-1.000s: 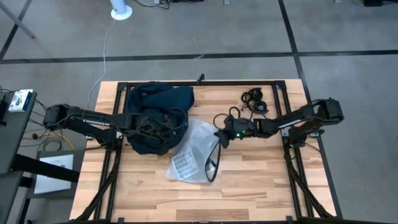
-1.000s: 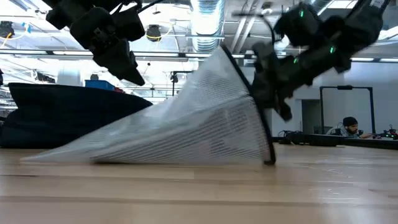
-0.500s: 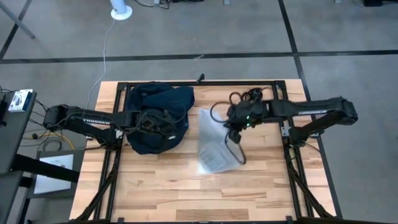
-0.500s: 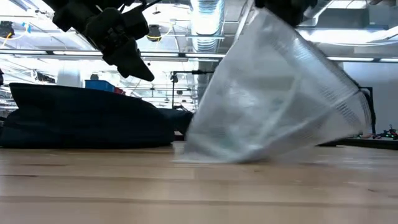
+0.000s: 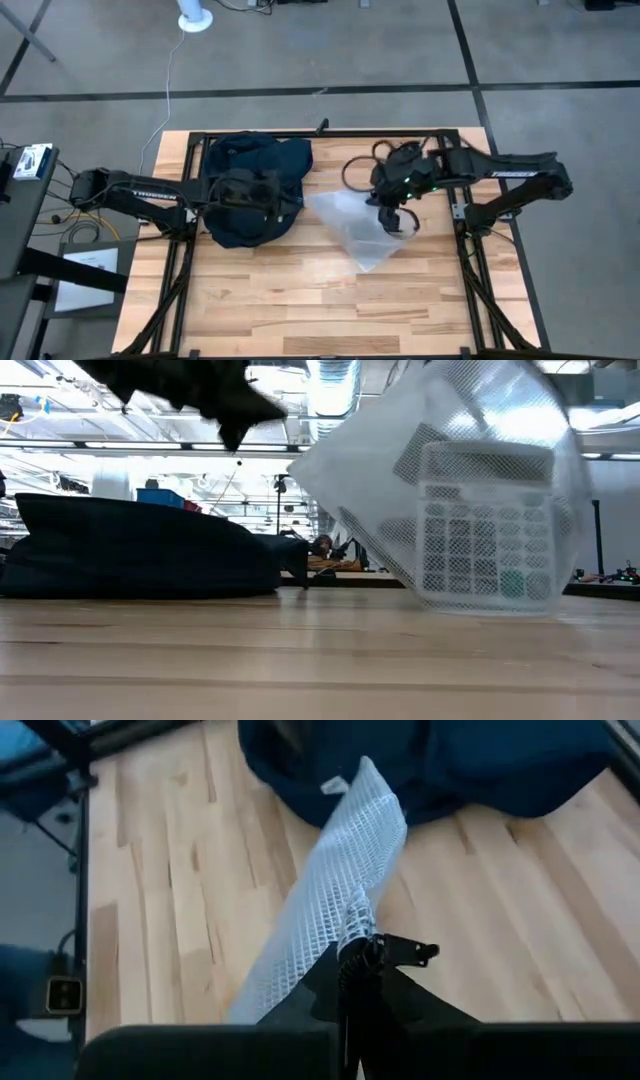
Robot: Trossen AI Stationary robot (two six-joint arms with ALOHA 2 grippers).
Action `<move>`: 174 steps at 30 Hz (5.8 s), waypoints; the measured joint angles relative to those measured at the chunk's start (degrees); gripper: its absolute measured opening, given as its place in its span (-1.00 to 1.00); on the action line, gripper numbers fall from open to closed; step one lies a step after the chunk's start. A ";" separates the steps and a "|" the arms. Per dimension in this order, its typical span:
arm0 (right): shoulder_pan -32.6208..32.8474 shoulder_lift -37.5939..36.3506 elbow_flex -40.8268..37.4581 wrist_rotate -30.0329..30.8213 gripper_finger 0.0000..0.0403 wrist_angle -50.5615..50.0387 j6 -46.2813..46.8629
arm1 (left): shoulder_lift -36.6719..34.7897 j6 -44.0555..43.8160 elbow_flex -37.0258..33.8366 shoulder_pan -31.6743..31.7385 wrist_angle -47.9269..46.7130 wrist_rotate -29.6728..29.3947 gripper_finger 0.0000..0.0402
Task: Unpack backpack
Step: Close the white zip lock bag
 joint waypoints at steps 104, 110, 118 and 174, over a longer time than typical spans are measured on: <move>9.52 9.14 7.87 -1.81 -0.15 11.53 0.06 | 4.34 33.75 14.06 -11.55 -5.49 0.59 -1.00; 8.99 9.38 7.87 -1.26 -0.17 12.02 -1.17 | -2.16 38.51 14.15 -11.65 -11.10 -1.90 -1.00; 9.35 10.75 4.90 -0.22 -0.20 23.72 -3.67 | -2.64 39.27 14.15 -13.31 -21.40 3.34 -1.00; 10.14 23.51 0.87 0.76 -0.20 65.09 -14.70 | -6.48 37.11 14.16 -14.51 -22.02 14.72 -1.00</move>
